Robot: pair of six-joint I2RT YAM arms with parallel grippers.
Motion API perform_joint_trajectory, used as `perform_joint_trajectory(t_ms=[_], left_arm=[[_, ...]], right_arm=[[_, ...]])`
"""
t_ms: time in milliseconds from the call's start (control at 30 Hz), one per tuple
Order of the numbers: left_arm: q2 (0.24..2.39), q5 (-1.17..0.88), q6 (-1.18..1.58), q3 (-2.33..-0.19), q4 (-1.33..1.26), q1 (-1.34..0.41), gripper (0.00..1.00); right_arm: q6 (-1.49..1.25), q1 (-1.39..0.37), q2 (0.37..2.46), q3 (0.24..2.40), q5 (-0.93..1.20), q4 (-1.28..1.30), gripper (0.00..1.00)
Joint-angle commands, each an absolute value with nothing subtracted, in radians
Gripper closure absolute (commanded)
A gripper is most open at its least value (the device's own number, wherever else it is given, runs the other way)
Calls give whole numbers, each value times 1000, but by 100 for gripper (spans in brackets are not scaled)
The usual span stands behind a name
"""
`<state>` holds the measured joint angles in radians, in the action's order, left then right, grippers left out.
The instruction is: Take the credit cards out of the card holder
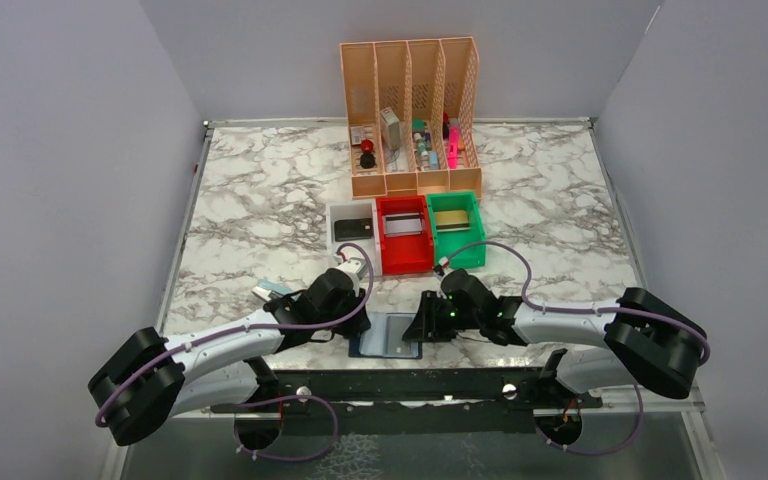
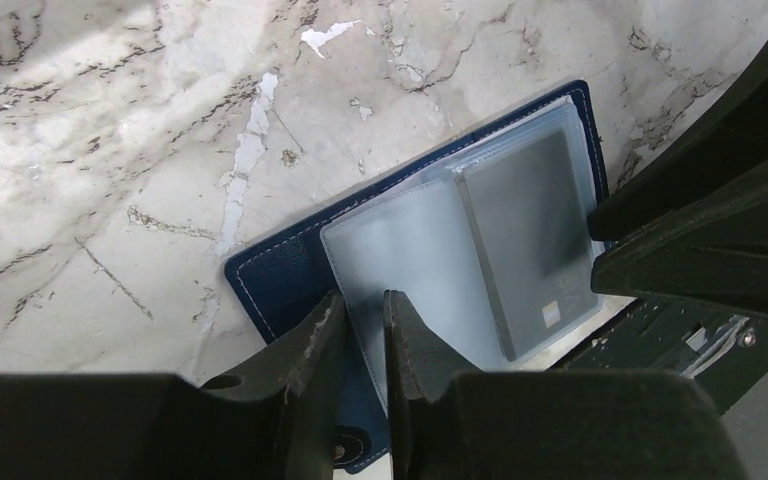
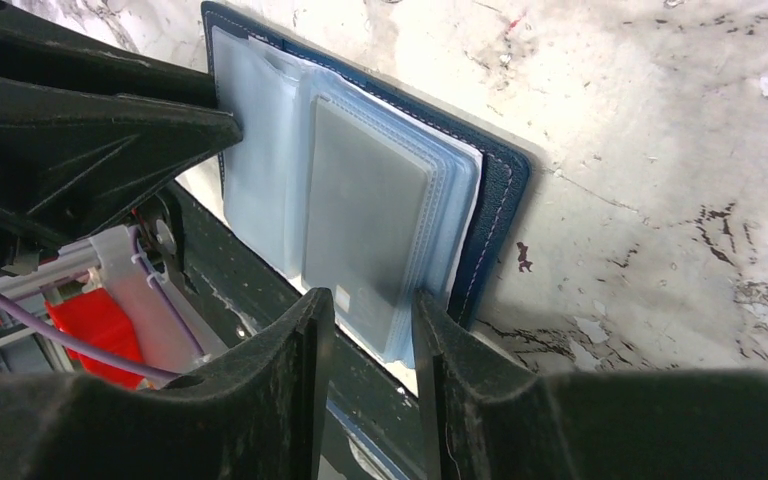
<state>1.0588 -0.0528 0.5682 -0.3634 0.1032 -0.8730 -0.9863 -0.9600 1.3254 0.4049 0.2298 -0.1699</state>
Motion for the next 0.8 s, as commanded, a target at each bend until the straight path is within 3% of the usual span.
perform_joint_trajectory(t_ms=[0,767], left_arm=[[1047,-89,568,-356,82,-881,78],[1020,-89,580,-351,73,-880,82]], right_arm=[[-965,-959,1325,430,245,-185,62],[-947,-959,1338,487,203,-37,60]])
